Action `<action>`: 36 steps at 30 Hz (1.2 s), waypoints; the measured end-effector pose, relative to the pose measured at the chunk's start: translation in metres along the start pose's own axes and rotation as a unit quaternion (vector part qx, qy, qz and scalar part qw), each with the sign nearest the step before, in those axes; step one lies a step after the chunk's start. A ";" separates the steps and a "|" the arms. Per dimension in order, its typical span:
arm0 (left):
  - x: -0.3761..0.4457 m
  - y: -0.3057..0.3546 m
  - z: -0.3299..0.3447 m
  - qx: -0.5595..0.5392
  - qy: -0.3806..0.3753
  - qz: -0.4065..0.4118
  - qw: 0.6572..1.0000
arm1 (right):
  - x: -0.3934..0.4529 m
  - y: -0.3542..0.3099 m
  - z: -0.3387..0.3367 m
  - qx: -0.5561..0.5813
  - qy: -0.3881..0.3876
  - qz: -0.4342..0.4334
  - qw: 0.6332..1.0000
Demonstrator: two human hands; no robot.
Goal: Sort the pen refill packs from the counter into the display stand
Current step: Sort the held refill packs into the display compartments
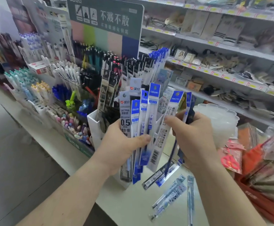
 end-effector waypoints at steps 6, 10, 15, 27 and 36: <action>0.011 -0.007 0.043 0.040 -0.023 0.017 0.999 | 0.005 0.011 -0.006 -0.047 -0.037 -0.005 0.998; 0.020 -0.017 0.057 0.016 -0.027 -0.009 0.999 | 0.010 0.032 -0.017 0.031 -0.078 0.084 0.993; 0.031 -0.036 0.057 -0.027 0.004 -0.063 0.998 | 0.023 0.043 -0.041 0.085 -0.064 0.090 0.990; 0.034 -0.051 0.076 -0.018 -0.039 -0.100 0.994 | 0.026 0.075 -0.040 0.109 -0.086 0.095 0.986; 0.038 -0.049 0.081 -0.031 0.001 -0.119 0.992 | 0.024 0.090 -0.045 0.147 -0.078 0.124 0.978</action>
Point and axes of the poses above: each hand's wrist, its own x-axis towards the middle knuckle, its own z-axis out of the palm, y = z × x, the point moved 6 cm from there along x, towards the middle knuckle, and after that the axes turned 7 degrees about -z, right-handed, at the moved point
